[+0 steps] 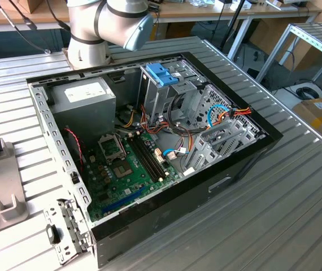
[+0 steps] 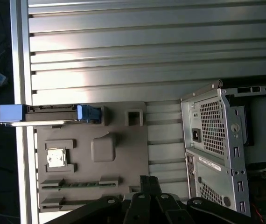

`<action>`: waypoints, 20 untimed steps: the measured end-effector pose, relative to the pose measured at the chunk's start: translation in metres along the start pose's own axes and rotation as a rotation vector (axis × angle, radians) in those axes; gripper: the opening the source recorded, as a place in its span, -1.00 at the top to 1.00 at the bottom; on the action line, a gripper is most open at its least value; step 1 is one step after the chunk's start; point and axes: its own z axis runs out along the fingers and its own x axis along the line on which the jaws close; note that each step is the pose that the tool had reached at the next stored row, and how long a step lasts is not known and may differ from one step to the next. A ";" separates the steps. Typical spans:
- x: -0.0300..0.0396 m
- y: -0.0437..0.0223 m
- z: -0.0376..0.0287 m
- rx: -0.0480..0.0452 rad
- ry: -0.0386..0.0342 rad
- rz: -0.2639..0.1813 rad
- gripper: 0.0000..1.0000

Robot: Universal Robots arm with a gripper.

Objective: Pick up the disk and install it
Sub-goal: 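Reach for the disk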

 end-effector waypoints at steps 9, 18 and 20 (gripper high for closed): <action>0.0067 -0.0005 -0.0002 0.0001 0.0001 0.000 0.80; 0.0118 -0.0009 -0.0003 0.0000 0.0000 0.000 0.80; 0.0132 -0.0010 -0.0004 0.0001 0.0001 0.000 0.80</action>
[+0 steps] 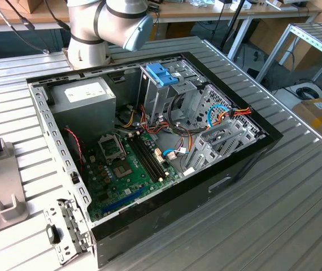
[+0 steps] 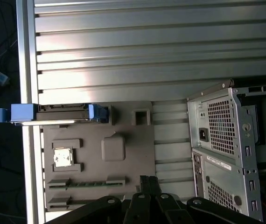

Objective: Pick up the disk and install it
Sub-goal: 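Reach for the disk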

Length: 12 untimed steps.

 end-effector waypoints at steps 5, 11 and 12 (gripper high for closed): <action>0.0034 -0.0003 -0.0001 0.0000 0.0000 0.000 0.80; 0.0080 -0.0006 -0.0002 0.0000 -0.0001 0.000 0.80; 0.0088 -0.0007 -0.0002 0.0000 0.0000 0.000 0.80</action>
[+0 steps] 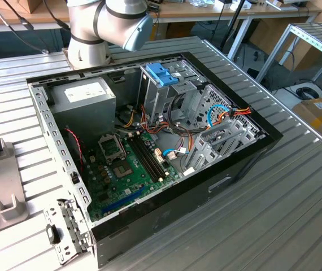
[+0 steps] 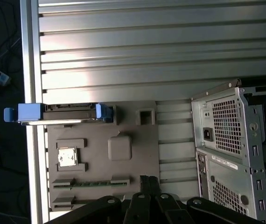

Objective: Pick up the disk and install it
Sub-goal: 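Reach for the disk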

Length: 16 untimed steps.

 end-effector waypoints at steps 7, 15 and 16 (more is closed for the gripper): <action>0.0078 -0.0006 -0.0002 0.0000 0.0000 0.000 0.80; 0.0185 -0.0014 -0.0005 -0.0001 -0.0001 0.000 0.80; 0.0192 -0.0015 -0.0006 0.0001 0.0001 0.000 0.80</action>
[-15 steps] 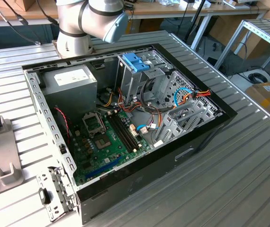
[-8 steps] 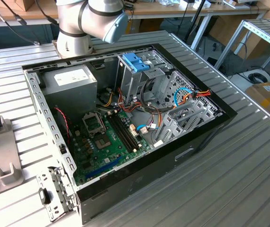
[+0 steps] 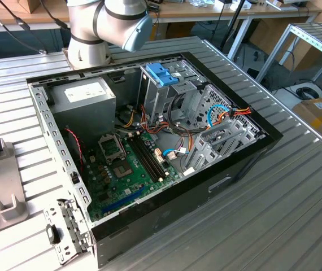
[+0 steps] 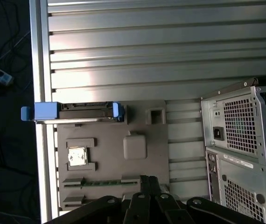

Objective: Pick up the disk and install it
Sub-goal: 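Reach for the disk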

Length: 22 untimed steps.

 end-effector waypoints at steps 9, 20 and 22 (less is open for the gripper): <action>0.0068 -0.0005 -0.0002 0.0000 0.0000 0.000 0.80; 0.0071 -0.0005 0.0008 0.0031 0.0415 0.002 0.80; 0.0072 -0.0006 0.0008 0.0032 0.0433 0.002 0.80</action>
